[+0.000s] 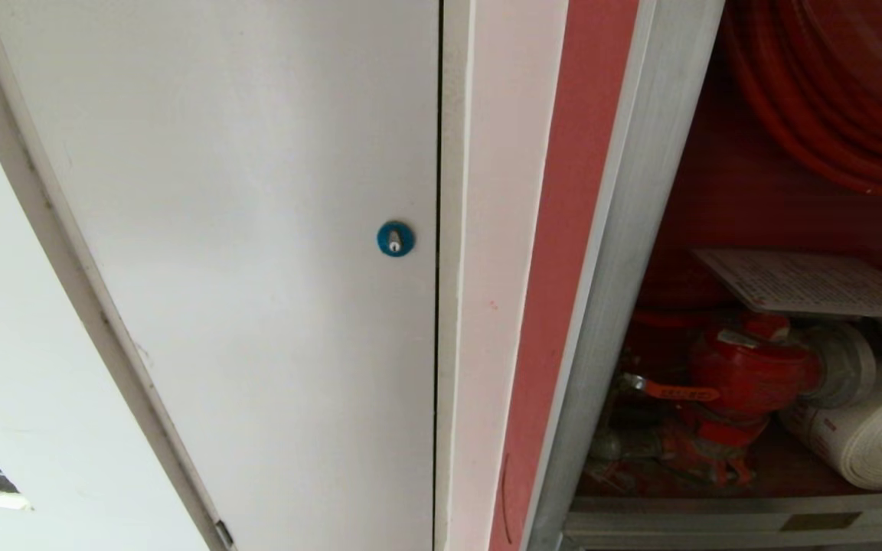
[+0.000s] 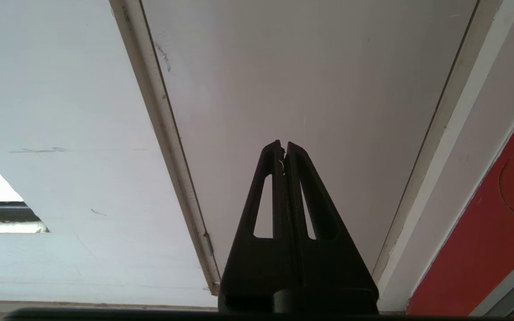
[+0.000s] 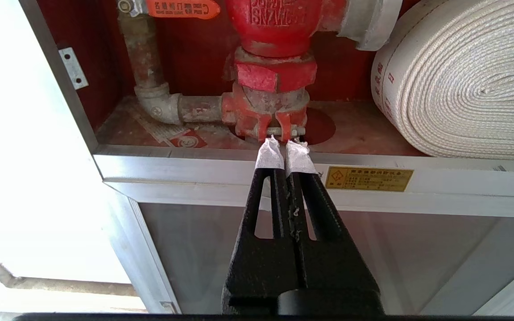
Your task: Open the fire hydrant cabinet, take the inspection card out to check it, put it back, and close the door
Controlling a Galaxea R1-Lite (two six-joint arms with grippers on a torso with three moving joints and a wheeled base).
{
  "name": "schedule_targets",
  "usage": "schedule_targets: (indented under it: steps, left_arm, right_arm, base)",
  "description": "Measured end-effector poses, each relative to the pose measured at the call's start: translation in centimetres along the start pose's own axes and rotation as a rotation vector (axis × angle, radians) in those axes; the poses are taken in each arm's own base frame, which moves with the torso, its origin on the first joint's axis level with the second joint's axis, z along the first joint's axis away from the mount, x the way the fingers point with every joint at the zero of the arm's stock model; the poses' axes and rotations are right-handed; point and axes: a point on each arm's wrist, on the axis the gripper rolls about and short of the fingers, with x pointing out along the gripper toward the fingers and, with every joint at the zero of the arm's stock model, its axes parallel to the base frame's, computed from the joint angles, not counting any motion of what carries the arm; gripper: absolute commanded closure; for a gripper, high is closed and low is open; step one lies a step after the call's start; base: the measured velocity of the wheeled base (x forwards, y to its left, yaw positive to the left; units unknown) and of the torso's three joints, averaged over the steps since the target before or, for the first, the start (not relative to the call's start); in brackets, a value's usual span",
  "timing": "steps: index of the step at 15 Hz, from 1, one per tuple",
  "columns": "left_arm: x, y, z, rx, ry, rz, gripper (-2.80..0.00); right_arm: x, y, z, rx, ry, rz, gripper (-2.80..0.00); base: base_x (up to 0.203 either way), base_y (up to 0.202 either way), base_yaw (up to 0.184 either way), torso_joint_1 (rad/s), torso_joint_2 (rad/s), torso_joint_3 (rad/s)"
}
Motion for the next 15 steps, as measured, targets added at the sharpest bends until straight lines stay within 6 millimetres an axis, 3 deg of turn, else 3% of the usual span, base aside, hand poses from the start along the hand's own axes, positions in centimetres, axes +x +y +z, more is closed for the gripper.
schedule_targets:
  steps: [15]
  left_arm:
    - [0.00, 0.00, 0.00, 0.001, 0.000, 0.001, 0.00]
  right_arm:
    - [0.00, 0.00, 0.00, 0.000, 0.000, 0.000, 0.00]
  base:
    - [0.000, 0.000, 0.000, 0.000, 0.00, 0.000]
